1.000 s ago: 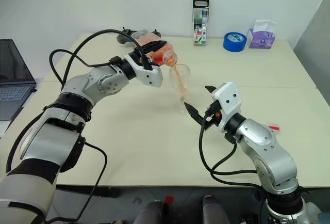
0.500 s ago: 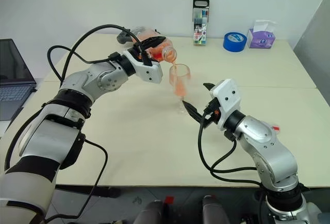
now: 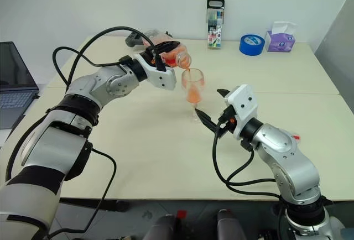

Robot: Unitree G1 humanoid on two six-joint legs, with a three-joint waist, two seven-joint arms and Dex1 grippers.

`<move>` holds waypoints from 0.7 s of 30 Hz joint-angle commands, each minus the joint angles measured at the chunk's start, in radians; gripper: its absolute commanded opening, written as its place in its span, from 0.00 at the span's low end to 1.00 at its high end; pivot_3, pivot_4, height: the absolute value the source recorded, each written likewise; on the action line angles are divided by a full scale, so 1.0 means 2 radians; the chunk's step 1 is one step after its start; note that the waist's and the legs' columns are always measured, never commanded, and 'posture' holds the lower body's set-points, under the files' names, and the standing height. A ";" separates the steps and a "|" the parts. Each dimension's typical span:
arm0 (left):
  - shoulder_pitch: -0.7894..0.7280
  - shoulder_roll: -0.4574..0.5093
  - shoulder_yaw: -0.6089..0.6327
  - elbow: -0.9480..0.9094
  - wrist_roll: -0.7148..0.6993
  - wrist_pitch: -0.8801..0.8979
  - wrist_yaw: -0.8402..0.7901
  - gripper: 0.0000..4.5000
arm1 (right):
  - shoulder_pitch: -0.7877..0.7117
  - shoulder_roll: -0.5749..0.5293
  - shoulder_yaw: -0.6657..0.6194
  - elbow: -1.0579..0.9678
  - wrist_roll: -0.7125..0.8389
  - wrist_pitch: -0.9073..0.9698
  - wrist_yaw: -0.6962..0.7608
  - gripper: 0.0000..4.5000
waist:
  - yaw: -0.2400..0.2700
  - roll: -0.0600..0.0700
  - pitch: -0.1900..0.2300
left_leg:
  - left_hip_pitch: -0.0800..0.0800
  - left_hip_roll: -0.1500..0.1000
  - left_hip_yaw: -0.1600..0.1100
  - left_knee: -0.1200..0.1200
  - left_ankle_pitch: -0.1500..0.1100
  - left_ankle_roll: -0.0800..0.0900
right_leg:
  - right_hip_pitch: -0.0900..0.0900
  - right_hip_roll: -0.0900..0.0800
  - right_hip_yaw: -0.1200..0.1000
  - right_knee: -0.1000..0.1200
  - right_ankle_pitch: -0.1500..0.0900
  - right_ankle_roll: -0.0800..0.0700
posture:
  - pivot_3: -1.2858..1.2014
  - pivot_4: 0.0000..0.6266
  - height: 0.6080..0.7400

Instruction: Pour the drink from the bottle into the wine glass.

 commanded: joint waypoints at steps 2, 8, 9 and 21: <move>-0.030 0.004 0.000 -0.002 -0.001 -0.002 0.007 0.38 | -0.009 -0.002 -0.007 -0.010 0.003 -0.005 0.002 1.00 | 0.000 0.000 0.000 | 0.000 0.000 0.000 0.000 0.000 0.000 | 0.000 0.000 0.000 0.000 0.000 0.000 | 0.52 0.24 1.00; -0.043 0.007 -0.009 0.007 0.009 -0.001 0.016 0.38 | -0.010 -0.003 -0.005 -0.008 0.003 -0.004 0.003 1.00 | 0.000 0.000 0.000 | 0.000 0.000 0.000 0.000 0.000 0.000 | 0.000 0.000 0.000 0.000 0.000 0.000 | 0.52 0.24 1.00; -0.044 0.008 -0.010 0.008 0.010 -0.001 0.018 0.38 | -0.010 -0.003 -0.005 -0.008 0.003 -0.004 0.003 1.00 | 0.000 0.000 0.000 | 0.000 0.000 0.000 0.000 0.000 0.000 | 0.000 0.000 0.000 0.000 0.000 0.000 | 0.52 0.24 1.00; -0.064 0.016 -0.036 0.020 0.040 -0.010 0.048 0.38 | -0.012 -0.008 -0.007 -0.008 0.003 0.002 0.005 1.00 | 0.000 0.000 0.000 | 0.000 0.000 0.000 0.000 0.000 0.000 | 0.000 0.000 0.000 0.000 0.000 0.000 | 0.52 0.24 1.00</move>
